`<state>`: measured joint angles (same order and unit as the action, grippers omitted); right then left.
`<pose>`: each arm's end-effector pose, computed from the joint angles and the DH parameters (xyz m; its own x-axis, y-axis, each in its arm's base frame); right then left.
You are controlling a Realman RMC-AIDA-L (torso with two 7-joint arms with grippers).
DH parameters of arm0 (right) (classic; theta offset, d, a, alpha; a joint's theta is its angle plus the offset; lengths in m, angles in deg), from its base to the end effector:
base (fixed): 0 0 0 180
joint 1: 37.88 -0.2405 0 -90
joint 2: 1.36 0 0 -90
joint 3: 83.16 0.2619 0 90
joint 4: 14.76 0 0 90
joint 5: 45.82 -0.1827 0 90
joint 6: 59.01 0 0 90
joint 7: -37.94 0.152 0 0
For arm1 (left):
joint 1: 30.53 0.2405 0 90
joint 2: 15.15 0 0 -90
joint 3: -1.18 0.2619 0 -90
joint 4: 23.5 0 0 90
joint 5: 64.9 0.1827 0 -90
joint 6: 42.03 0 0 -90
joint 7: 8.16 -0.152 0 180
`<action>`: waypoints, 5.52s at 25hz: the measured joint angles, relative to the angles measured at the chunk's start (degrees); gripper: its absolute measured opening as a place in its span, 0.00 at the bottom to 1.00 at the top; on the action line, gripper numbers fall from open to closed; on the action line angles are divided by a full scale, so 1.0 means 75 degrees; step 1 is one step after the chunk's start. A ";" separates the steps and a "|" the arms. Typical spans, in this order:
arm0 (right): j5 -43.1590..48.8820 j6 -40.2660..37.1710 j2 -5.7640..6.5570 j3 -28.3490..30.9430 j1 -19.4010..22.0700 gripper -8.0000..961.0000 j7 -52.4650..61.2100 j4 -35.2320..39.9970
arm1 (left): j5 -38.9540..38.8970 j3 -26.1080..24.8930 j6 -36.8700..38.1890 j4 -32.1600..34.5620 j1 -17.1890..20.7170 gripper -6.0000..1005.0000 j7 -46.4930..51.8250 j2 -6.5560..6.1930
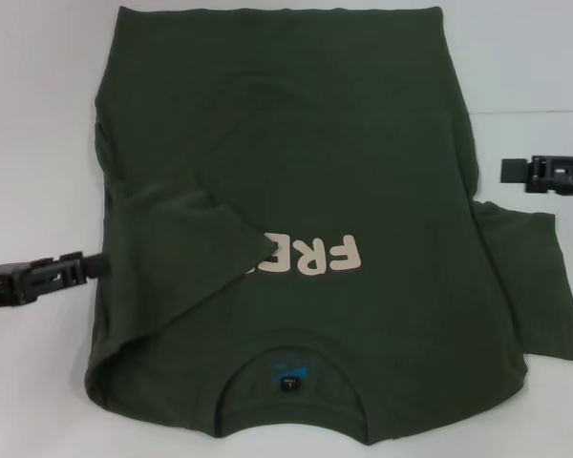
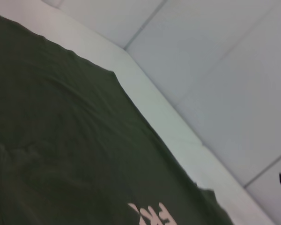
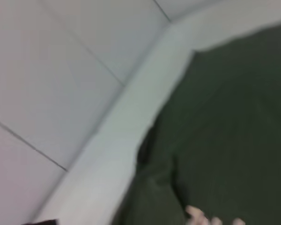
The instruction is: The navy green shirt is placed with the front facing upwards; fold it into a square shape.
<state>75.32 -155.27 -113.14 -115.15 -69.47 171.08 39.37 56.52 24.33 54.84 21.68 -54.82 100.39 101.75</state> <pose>0.2543 0.3404 0.0901 0.3389 -0.7869 -0.5156 -0.9103 -0.4128 0.0317 -0.2962 0.2900 0.0494 0.3890 0.6923 0.6077 0.8617 -0.5067 0.0257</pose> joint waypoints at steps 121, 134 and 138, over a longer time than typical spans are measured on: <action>0.4362 0.1785 0.0344 -0.0083 -0.1257 0.92 0.2411 -0.2517 | -0.0403 -0.0450 0.1158 0.0690 0.0849 0.83 -0.4583 0.0603; 0.4265 0.1893 0.0363 -0.0081 -0.1225 0.83 0.2491 -0.2542 | -0.0403 -0.0449 0.1150 0.0690 0.0837 0.83 -0.4583 0.0608; 0.4269 0.1908 0.0363 -0.0081 -0.1226 0.68 0.2503 -0.2517 | -0.0403 -0.0449 0.1145 0.0690 0.0836 0.83 -0.4583 0.0608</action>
<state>107.33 -140.96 -110.42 -115.76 -78.66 189.85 20.49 53.49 20.96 63.42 26.86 -48.55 66.02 106.31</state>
